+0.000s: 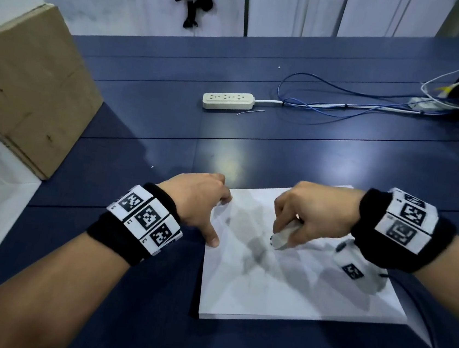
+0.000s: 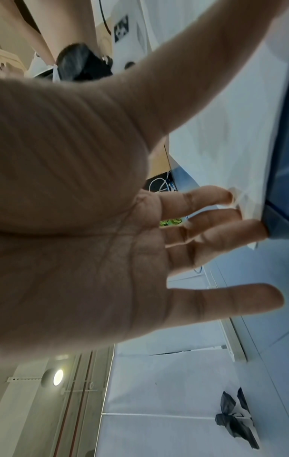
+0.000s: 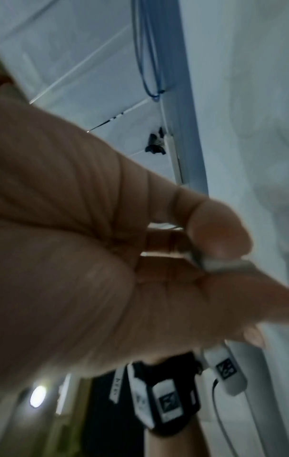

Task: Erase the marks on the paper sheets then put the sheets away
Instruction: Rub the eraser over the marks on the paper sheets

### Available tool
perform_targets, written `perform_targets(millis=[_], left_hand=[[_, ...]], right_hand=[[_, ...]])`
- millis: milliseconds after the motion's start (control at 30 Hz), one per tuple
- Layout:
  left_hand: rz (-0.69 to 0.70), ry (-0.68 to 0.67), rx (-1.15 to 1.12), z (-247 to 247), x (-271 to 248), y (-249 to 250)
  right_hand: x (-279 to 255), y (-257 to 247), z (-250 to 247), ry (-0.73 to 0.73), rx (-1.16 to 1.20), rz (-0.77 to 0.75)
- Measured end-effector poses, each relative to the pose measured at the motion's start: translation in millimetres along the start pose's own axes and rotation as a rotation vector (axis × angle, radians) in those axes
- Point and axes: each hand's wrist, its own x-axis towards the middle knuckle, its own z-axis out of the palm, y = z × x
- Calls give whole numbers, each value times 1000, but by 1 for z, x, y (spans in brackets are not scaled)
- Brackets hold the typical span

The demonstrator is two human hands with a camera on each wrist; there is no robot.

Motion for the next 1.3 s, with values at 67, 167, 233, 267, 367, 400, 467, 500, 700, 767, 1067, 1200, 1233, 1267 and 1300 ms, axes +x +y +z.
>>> perform_targets(millis=[67,167,233,267,367,400,467,500,700,767,1067,1200,1233,1267,1300], left_hand=[[2,1,0,0,0,0],[7,-1,5,-1,-1,2],[4,0,5,-1,-2,2],[3,2,5,-2,-2,2],[2,-2,6,-1,-1,1],[2,-4,7,-1,-1,1],[0,-6,10,-1,0,1],[-1,-7,11,-1,0,1],[-6,-8,13,-2,-1,3],[-3,-8,7,-3,-1,2],[3,-7,-4,-2,-2,3],[-4,-8,-5,0,-1,1],[-5,-9,-6,0,-1,1],[-5,-8,-5,0,-1,0],[-5,-6,-4,0,0,0]], right_hand=[[6,2,-3,32,-21,23],[25,20,-17,178,-48,161],[31,28,-20,222,-78,221],[29,28,-18,237,-90,226],[13,15,-6,227,-45,123],[5,8,-2,173,-15,81],[-2,2,0,56,16,47],[-1,3,-2,41,12,46],[33,28,-14,264,-40,191],[30,24,-10,253,-51,154],[27,26,-14,227,-74,172],[13,23,-8,164,16,139],[5,16,-4,87,73,103],[-1,10,-1,9,117,79],[-3,7,1,-43,128,71]])
